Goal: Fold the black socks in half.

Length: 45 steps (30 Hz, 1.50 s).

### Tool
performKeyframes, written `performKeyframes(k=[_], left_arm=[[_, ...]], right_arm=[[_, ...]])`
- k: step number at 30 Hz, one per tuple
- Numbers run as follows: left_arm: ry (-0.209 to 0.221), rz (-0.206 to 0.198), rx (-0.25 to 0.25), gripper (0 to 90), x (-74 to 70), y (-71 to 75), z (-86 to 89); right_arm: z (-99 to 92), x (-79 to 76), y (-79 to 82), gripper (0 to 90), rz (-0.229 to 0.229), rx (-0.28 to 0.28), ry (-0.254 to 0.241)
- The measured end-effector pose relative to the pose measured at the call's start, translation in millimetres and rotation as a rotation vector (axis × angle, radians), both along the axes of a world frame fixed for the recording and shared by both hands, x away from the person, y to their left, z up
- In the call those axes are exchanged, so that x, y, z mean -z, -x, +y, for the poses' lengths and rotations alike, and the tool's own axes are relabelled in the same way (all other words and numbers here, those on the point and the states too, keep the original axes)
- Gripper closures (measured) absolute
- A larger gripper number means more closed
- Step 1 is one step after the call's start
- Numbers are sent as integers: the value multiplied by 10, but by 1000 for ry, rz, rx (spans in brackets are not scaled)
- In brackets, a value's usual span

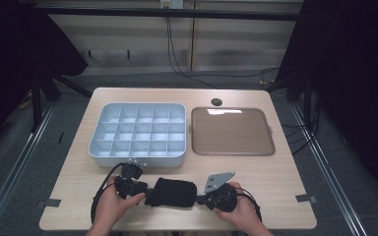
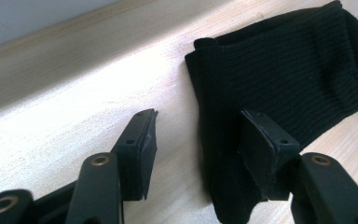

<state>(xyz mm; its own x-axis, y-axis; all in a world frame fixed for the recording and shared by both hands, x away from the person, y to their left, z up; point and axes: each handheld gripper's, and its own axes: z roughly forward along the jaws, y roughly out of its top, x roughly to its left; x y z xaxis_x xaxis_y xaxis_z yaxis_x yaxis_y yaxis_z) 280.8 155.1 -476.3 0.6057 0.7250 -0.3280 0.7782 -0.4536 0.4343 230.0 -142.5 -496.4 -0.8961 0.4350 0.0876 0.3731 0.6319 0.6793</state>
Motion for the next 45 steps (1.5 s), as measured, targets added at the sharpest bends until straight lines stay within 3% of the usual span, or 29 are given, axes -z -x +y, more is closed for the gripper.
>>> performKeyframes(k=[9,19,37,45], left_arm=[[2,9,-16,503,5,-8,-1],[-27,-22,4,606,7,6,-52],[-12,17,3,793,10,8,-100],[-6,7,10,839,-21,14,-114]], right_arm=[[5,10,-2,900,2,-3,-14],[10,9,4,900,-1,-4,-9],[11,14,2,900,0,0,-18],[3,10,-13,900,5,3,-15]])
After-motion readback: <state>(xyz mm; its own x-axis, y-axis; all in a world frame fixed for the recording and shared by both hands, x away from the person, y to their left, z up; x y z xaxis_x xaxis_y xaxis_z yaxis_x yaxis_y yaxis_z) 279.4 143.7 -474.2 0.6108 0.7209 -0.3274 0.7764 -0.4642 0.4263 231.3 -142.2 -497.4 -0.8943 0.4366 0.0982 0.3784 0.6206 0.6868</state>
